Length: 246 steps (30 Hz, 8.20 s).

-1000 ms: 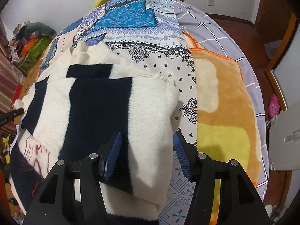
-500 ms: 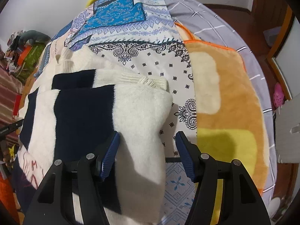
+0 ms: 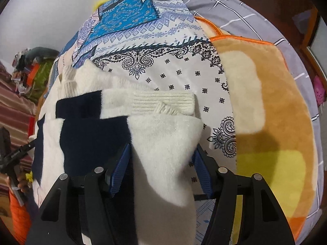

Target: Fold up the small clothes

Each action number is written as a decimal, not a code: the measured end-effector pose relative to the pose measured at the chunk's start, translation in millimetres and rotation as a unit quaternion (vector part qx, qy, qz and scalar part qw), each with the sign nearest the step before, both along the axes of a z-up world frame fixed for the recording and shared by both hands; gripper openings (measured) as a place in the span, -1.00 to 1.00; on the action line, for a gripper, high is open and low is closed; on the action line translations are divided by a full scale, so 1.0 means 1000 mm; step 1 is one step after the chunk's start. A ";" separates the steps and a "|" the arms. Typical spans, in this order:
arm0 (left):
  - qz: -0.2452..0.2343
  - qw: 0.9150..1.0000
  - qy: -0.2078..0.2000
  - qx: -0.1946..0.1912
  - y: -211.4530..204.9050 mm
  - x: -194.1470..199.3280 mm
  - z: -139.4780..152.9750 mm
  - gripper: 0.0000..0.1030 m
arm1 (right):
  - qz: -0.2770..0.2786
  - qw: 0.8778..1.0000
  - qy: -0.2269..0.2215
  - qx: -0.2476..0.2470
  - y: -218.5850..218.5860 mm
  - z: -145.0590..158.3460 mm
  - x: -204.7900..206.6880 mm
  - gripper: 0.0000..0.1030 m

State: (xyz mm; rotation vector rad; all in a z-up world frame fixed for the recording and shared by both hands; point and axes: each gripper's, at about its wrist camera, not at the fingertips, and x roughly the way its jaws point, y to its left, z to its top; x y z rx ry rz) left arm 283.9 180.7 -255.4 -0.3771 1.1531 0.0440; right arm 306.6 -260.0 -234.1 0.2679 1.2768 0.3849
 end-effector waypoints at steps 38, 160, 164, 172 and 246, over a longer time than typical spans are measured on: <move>0.061 0.993 -0.020 0.098 0.061 0.025 0.011 -0.56 | 0.057 0.994 -0.080 -0.038 0.087 0.033 0.062 -0.44; 0.040 0.992 -0.033 0.113 0.031 -0.065 0.040 -0.65 | 0.057 0.991 -0.112 -0.052 0.051 0.062 -0.034 -0.47; 0.045 0.991 -0.036 0.119 0.031 -0.074 0.049 -0.28 | 0.061 0.989 -0.122 -0.062 0.051 0.072 -0.045 0.05; 0.042 0.993 -0.044 0.103 0.028 -0.102 0.061 0.25 | 0.077 0.988 -0.120 -0.066 0.052 0.080 -0.070 0.27; 0.066 0.989 -0.058 0.117 0.057 0.055 0.054 -0.87 | 0.020 0.992 -0.126 0.003 0.087 0.082 0.077 -0.85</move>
